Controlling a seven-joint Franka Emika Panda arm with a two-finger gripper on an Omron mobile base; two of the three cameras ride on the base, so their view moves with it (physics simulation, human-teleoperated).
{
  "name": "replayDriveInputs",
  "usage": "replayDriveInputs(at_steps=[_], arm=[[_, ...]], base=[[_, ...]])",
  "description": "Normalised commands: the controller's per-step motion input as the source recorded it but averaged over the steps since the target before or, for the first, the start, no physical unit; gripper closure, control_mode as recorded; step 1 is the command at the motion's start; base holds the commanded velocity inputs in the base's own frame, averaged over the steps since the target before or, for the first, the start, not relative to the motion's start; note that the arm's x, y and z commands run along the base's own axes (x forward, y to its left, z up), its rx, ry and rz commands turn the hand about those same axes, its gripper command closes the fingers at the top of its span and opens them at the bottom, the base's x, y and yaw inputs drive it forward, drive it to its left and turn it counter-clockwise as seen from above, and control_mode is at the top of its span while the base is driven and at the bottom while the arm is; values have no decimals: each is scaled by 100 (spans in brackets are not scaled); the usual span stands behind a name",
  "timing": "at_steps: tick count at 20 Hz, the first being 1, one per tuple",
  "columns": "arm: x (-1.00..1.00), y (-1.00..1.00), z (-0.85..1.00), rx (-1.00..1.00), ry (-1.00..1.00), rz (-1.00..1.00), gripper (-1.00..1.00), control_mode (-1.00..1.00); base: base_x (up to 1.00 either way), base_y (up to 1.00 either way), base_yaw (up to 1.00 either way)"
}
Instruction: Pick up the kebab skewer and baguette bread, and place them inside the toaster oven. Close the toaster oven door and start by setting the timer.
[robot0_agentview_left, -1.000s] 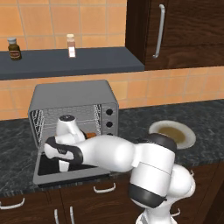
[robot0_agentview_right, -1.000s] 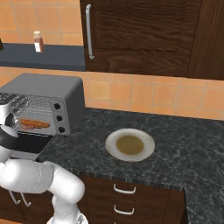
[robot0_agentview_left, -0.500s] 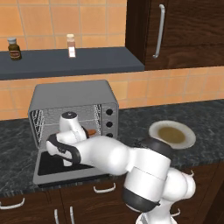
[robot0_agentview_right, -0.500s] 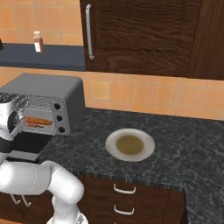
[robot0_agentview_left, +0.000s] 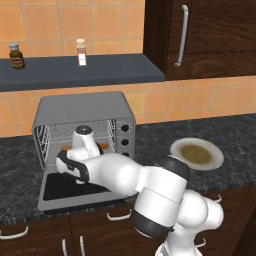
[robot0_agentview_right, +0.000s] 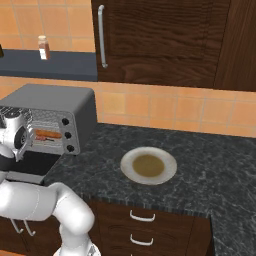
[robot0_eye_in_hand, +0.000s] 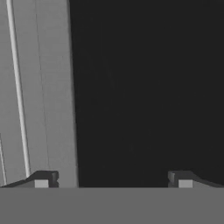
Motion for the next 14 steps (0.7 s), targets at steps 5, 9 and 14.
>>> replayDriveInputs(at_steps=[5,9,14], arm=[[61,0,-10,0,-2,0,-100,-100],[33,0,-18,0,-5,0,-100,-100],[0,0,-9,0,-5,0,-100,-100]], base=[[0,0,0],[0,0,0],[0,0,0]])
